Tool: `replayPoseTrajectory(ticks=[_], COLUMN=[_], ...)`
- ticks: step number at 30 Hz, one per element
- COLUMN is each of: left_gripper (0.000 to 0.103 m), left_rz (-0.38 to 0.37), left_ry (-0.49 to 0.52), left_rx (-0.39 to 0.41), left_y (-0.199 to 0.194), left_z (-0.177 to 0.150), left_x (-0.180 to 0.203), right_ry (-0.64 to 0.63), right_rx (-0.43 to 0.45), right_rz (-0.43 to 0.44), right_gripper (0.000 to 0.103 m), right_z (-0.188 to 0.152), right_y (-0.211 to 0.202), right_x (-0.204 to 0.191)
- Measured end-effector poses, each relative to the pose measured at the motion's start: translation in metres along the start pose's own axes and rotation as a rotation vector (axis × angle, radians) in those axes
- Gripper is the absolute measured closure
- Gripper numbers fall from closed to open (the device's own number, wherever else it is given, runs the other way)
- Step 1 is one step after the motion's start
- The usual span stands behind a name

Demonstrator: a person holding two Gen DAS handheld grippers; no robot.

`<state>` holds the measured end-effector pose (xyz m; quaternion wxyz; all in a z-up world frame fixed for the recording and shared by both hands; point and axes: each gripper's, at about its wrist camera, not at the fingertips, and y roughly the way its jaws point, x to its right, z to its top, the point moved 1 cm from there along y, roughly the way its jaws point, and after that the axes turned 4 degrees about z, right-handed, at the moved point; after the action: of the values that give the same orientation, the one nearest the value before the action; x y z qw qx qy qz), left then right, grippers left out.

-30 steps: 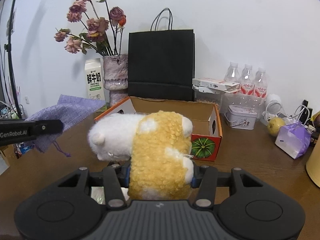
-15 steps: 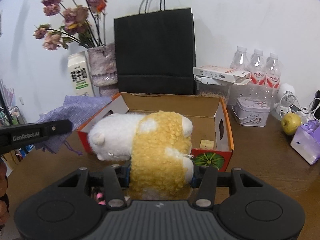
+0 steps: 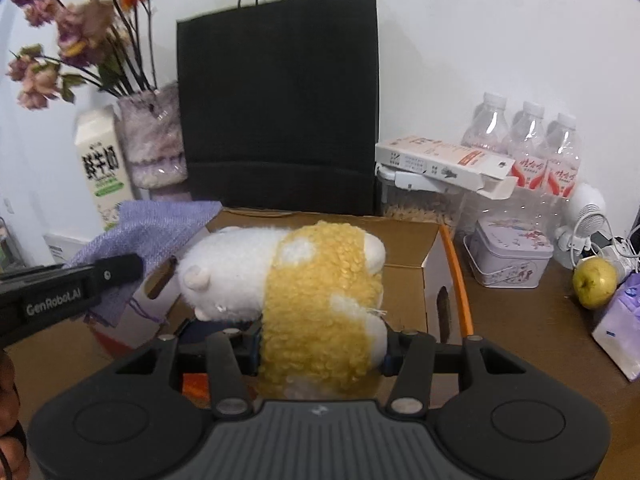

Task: Organize objects
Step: 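Carry the pouch and plush over the red box and open both grippers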

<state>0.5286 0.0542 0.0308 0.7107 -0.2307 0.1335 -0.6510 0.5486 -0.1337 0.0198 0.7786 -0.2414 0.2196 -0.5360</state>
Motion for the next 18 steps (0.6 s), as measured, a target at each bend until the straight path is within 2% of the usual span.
replayPoseTrajectory(ticks=[12, 15, 16, 17, 18], left_gripper=[0.089, 0.084, 0.073, 0.052, 0.042], left_rz=[0.034, 0.021, 0.016, 0.013, 0.014], left_ry=[0.017, 0.037, 0.034, 0.033, 0.035], left_rx=[-0.025, -0.041, -0.045, -0.043, -0.037], left_y=[0.045, 0.053, 0.054, 0.055, 0.054], left_z=[0.011, 0.010, 0.009, 0.009, 0.009], left_x=[0.003, 0.007, 0.008, 0.008, 0.009], right_ry=[0.007, 0.021, 0.025, 0.027, 0.026], right_rx=[-0.040, -0.051, -0.060, -0.067, -0.072], right_rz=[-0.033, -0.034, -0.032, -0.036, -0.043], right_gripper=[0.055, 0.052, 0.050, 0.038, 0.018], right_z=[0.002, 0.003, 0.002, 0.002, 0.001], right_y=[0.054, 0.061, 0.064, 0.066, 0.068], right_x=[0.006, 0.011, 0.013, 0.014, 0.015])
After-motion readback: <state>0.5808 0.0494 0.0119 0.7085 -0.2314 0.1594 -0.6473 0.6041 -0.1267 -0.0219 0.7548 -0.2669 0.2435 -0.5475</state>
